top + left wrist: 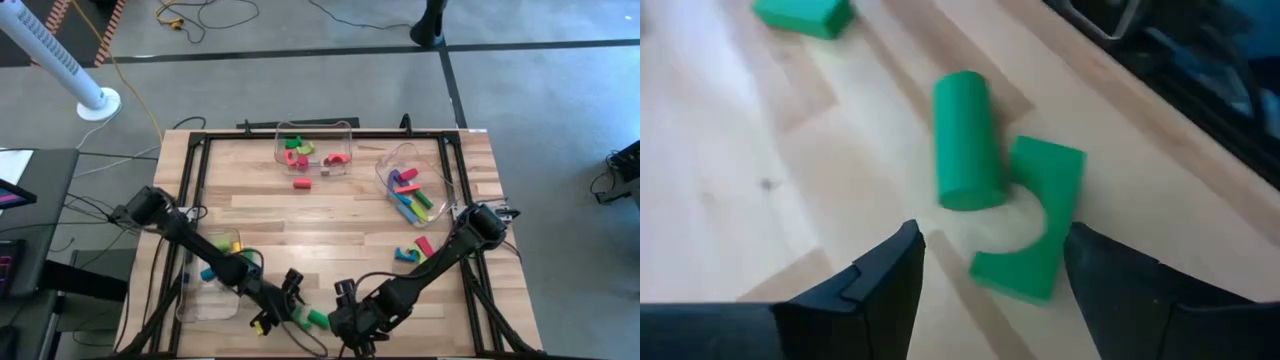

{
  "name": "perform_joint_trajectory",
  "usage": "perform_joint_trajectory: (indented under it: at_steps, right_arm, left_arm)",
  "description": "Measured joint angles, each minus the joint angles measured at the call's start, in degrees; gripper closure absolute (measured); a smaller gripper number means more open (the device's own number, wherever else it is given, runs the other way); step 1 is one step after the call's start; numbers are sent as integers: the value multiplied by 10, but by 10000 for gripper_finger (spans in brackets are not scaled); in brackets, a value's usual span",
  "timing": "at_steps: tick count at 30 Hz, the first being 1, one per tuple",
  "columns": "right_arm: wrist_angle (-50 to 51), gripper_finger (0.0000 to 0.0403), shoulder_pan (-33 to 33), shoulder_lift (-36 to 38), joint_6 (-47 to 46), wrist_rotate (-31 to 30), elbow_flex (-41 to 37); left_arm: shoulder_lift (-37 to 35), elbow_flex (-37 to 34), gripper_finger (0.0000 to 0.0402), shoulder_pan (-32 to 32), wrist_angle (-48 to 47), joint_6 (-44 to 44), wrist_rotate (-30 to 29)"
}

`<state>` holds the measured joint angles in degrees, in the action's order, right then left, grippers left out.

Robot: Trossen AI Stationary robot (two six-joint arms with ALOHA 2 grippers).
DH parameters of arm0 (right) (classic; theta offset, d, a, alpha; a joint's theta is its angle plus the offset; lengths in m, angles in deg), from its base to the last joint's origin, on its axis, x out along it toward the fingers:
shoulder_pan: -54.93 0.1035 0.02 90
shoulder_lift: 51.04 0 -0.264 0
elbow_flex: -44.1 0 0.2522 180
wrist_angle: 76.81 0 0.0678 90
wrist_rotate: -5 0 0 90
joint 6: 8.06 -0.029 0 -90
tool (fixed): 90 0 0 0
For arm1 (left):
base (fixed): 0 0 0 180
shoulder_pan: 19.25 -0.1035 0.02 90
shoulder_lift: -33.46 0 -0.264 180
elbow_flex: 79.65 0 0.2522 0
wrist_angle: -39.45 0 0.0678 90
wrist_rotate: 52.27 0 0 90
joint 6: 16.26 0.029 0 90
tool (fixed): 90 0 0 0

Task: Sort blocks by size
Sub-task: Put the green arch block into the middle transparent bin

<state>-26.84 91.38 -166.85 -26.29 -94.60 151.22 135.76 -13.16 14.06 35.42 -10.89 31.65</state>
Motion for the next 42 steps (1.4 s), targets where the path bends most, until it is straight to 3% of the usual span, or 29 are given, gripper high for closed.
perform_joint_trajectory:
  at_steps: [7, 18, 29, 42]
  right_arm:
    - [0, 168, 3, 0, -4, 0, 0]
    - [0, 168, 3, 0, 0, -8, 0]
    - [5, 168, 6, 0, -8, -10, -1]
    - [15, 168, 7, 0, -27, -10, -1]
  left_arm:
    - [12, -12, 170, -16, 1, -13, 71]
    - [57, -2, 174, -19, 48, -15, 43]
    - [56, -1, 237, -18, 63, -1, 62]
    - [56, -1, 267, -18, 62, -3, 86]
